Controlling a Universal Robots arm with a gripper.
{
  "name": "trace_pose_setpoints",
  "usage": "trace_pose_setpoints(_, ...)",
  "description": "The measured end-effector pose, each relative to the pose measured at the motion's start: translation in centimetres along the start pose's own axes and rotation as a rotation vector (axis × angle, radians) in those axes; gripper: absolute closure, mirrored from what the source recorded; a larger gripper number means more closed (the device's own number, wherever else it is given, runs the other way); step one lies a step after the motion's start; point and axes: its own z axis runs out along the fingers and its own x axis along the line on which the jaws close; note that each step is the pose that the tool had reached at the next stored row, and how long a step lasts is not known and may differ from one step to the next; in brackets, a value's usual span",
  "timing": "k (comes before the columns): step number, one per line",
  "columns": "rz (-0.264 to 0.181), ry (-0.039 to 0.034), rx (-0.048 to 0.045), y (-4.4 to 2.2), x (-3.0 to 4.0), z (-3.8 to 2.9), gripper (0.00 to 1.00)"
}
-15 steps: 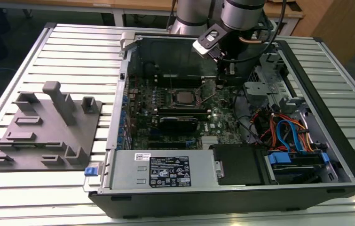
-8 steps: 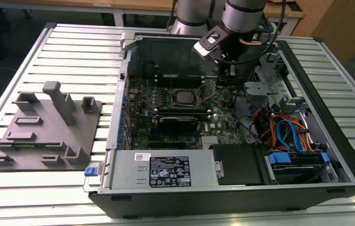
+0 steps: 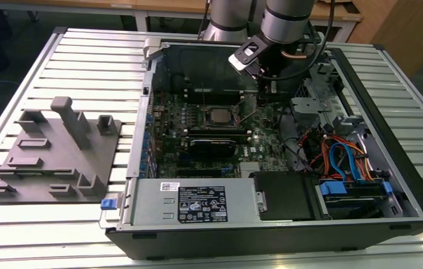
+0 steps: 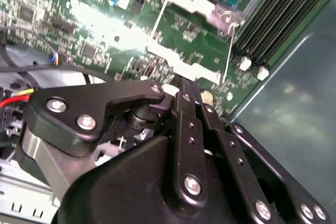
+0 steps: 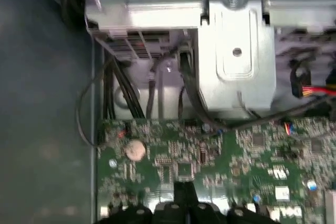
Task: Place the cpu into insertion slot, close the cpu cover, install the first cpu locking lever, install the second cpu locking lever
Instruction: 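Close the cpu cover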
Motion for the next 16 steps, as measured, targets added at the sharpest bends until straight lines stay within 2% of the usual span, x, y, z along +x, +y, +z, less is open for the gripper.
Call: trace_pose_setpoints(16, 0.000, 0.0000, 0.0000, -0.44, -0.02, 0.01, 0.90)
